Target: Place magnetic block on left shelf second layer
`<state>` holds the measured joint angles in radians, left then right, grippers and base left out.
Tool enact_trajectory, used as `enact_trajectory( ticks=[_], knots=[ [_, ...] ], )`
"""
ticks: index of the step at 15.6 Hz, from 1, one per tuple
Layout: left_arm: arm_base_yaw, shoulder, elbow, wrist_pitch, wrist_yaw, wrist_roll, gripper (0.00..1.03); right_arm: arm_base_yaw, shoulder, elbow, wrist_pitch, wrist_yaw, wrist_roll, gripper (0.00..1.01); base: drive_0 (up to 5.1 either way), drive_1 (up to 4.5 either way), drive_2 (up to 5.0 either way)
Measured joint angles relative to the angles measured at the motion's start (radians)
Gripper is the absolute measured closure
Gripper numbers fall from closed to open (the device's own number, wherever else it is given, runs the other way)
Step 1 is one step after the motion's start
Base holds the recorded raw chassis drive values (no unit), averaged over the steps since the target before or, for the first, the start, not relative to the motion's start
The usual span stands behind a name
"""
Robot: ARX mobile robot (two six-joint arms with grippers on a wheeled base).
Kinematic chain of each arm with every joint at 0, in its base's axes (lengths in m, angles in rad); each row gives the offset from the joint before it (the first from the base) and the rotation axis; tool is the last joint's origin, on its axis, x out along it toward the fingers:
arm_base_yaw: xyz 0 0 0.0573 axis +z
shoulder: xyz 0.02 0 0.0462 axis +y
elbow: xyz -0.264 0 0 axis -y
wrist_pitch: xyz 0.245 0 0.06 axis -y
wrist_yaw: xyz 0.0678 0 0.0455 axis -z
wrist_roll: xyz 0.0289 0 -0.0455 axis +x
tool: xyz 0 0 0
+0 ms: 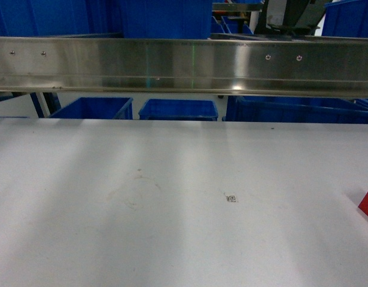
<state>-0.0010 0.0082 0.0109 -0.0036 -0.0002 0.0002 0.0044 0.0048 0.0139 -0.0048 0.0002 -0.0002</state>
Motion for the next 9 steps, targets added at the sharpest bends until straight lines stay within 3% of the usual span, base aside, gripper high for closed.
enact_trajectory(
  ticks=[9],
  knots=[
    [0.0, 0.0, 0.0, 0.0, 0.0, 0.0, 0.05, 0.0, 0.0, 0.0, 0.0, 0.0, 0.0, 0.03, 0.0, 0.0, 0.0]
  ],
)
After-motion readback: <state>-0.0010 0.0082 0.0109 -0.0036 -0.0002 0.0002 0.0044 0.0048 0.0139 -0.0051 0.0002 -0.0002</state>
